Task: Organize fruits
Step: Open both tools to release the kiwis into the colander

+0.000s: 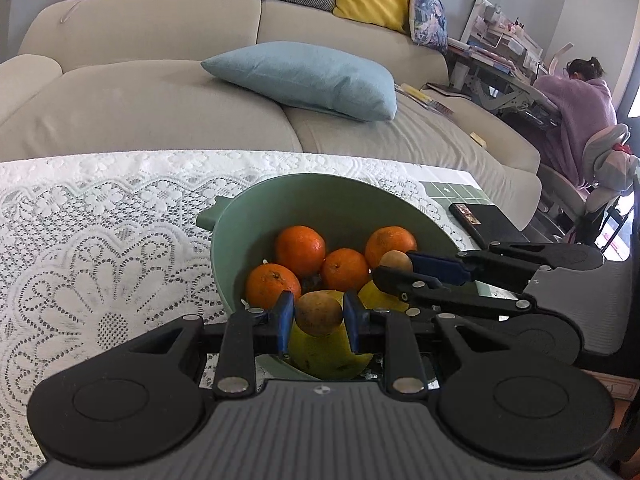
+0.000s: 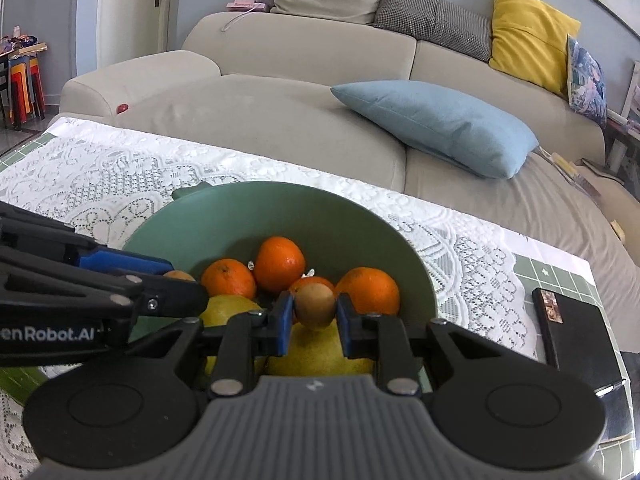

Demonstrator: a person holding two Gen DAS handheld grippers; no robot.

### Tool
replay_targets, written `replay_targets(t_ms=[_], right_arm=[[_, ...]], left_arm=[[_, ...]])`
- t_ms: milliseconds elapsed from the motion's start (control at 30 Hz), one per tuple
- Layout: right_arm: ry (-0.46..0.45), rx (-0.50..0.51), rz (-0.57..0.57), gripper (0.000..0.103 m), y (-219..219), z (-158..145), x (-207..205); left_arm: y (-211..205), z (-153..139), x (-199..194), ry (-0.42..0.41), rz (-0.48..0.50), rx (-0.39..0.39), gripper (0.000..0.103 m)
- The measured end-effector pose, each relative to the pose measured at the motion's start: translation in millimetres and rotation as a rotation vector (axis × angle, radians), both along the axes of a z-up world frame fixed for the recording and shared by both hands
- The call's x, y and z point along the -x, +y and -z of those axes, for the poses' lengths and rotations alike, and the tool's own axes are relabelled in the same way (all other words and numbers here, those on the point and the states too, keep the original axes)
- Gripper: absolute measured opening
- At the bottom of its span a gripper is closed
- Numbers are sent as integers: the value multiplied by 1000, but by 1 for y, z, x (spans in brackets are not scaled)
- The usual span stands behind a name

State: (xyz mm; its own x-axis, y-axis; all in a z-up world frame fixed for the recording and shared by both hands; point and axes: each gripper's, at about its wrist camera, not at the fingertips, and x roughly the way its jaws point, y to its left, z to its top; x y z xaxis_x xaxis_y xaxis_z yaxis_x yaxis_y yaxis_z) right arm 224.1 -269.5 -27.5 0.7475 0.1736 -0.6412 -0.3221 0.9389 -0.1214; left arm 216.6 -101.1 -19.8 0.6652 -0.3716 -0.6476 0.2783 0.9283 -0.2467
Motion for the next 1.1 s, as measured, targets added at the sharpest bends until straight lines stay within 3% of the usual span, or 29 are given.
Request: replay_targets(t_ms=[667, 833, 1100], right_arm=[[-18, 15, -12, 21, 5, -2, 3], [-33, 4, -3, 30, 5, -6, 7], [-61, -13, 3, 34, 7, -14, 12]], left_arm=[[0, -3, -3, 32, -44, -42, 32], [2, -10, 1, 28, -58, -56, 36], [7, -20, 11, 9, -67, -68, 42]])
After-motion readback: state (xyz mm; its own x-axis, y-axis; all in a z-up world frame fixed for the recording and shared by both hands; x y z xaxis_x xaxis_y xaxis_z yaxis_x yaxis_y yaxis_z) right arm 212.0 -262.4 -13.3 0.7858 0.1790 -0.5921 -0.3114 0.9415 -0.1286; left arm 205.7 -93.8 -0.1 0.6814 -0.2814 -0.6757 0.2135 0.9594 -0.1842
